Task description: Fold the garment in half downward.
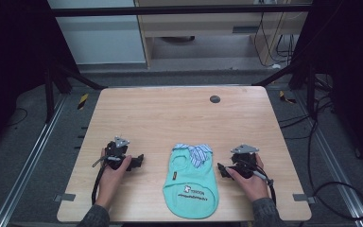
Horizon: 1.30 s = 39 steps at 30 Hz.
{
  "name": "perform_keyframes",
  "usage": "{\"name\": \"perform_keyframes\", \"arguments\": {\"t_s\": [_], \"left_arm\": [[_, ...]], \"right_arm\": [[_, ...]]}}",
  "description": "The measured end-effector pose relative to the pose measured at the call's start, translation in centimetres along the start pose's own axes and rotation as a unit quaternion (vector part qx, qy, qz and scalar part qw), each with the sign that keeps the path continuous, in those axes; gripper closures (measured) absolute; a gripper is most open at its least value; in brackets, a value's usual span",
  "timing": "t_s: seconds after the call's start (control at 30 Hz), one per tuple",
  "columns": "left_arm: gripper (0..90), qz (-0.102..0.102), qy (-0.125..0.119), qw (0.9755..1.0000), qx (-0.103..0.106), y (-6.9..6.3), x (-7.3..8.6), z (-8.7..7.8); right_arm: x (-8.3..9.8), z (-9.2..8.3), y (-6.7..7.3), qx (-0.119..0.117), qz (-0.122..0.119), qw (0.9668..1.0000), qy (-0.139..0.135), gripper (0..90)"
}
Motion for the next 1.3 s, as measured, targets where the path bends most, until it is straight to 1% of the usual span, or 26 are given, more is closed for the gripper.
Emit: {"name": "perform_keyframes", "arguments": {"t_s": [0.27,0.37,0.4,0.43,0.47,0.5,0.53,0.57,0.6,0.63,0.67,0.7,0.73,0.77,0.8,0.9,0.93,0.97,1.0,1.03,1.07,1.13,1.17,1.2,1.23,1.3], "left_arm": [[0.0,0.002,0.001,1.0,0.0,-0.1,0.0,0.0],[3.5,0.006,-0.001,1.0,0.002,-0.2,0.0,-0.2],[5.3,0.016,-0.003,0.9999,0.002,-0.4,-0.1,-0.3],[6.4,0.037,0.0,0.9993,-0.003,-0.7,-0.5,-0.4],[6.7,0.037,0.0,0.9993,-0.003,-0.7,-0.5,-0.4],[6.8,0.049,0.0,0.9988,0.004,-1.1,-0.8,-0.5],[7.8,0.064,-0.009,0.9975,0.028,-2.0,-1.7,-0.5],[9.1,0.064,-0.009,0.9975,0.028,-2.0,-1.7,-0.5],[9.5,0.08,-0.009,0.996,0.039,-2.7,-2.5,-0.4],[11.0,0.08,-0.009,0.996,0.039,-2.7,-2.5,-0.4],[11.0,0.091,-0.008,0.9948,0.044,-3.1,-2.9,-0.3],[13.0,0.095,-0.009,0.9943,0.047,-3.3,-3.3,-0.1],[13.3,0.091,-0.009,0.9941,0.058,-3.7,-3.8,0.0],[13.3,0.089,-0.006,0.9933,0.074,-4.2,-4.2,0.2],[19.9,0.086,-0.006,0.9914,0.099,-4.9,-5.2,0.3],[20.6,0.094,-0.002,0.9898,0.107,-5.3,-6.1,0.5],[27.2,0.105,0.002,0.9879,0.115,-6.0,-7.0,0.6],[27.6,0.105,0.002,0.9879,0.115,-6.0,-7.0,0.6],[31.4,0.106,0.0,0.986,0.129,-6.8,-7.8,0.7],[34.4,0.106,0.0,0.986,0.129,-6.8,-7.8,0.7],[34.8,0.112,0.001,0.9849,0.132,-7.3,-8.3,0.9],[36.8,0.125,-0.001,0.9834,0.132,-8.0,-9.0,1.1],[40.1,0.124,-0.004,0.9834,0.133,-8.2,-9.3,1.2],[40.1,0.123,-0.006,0.9834,0.133,-8.5,-9.7,1.4],[45.5,0.123,-0.008,0.983,0.136,-8.9,-10.0,1.5],[47.0,0.127,-0.007,0.982,0.14,-9.5,-10.4,1.7]], "right_arm": [[0.0,-0.1,0.0,-0.002,0.001,1.0,0.0,5.3],[-0.2,-0.3,-0.2,0.002,0.002,1.0,-0.005,16.3],[-0.3,-0.4,-0.1,-0.003,0.007,1.0,-0.006,17.9],[-0.6,-0.4,-0.1,-0.004,0.007,0.9999,-0.007,18.2],[-0.6,-0.4,-0.1,-0.004,0.007,0.9999,-0.007,18.2],[-1.2,-0.5,0.1,-0.002,-0.005,1.0,-0.006,23.2],[-1.5,-0.5,0.1,0.0,-0.019,0.9998,-0.001,23.2],[-1.5,-0.5,0.1,0.0,-0.019,0.9998,-0.001,23.2],[-2.1,-0.5,0.1,-0.002,-0.024,0.9997,0.003,27.6],[-2.1,-0.5,0.1,-0.002,-0.024,0.9997,0.003,27.6],[-2.5,-0.5,0.1,-0.01,-0.022,0.9997,0.005,28.8],[-2.9,-0.4,0.1,-0.014,-0.021,0.9997,0.005,30.4],[-3.6,-0.3,-0.2,-0.011,-0.027,0.9995,0.01,36.4],[-3.6,-0.3,-0.2,-0.011,-0.027,0.9995,0.01,36.4],[-4.5,0.0,-0.2,-0.014,-0.029,0.9994,0.01,40.7],[-5.1,0.3,-0.2,-0.022,-0.028,0.9993,0.013,46.5],[-5.9,0.6,-0.2,-0.029,-0.031,0.999,0.013,51.5],[-6.1,0.7,-0.2,-0.03,-0.033,0.9989,0.016,53.6],[-6.4,0.9,0.0,-0.036,-0.038,0.9985,0.017,56.1],[-6.4,0.9,0.0,-0.036,-0.038,0.9985,0.017,56.1],[-7.0,1.3,0.3,-0.047,-0.036,0.9981,0.018,60.4],[-7.2,1.5,0.4,-0.05,-0.039,0.9978,0.019,62.3],[-7.7,1.7,0.7,-0.055,-0.042,0.9974,0.019,66.7],[-7.7,1.7,0.7,-0.055,-0.042,0.9974,0.019,66.7],[-8.2,1.9,1.1,-0.067,-0.043,0.9967,0.018,70.7],[-8.5,2.1,1.4,-0.068,-0.046,0.9964,0.019,73.4]]}}
Point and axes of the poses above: each handheld gripper's, and its own axes: z roughly forward along the jaws, x roughly out of its underside, y roughly to its left, the point moved 10 cm from there along z, roughly forward along the jaws, and after that the axes turned 4 degrees about z, right-handed, at the moved point
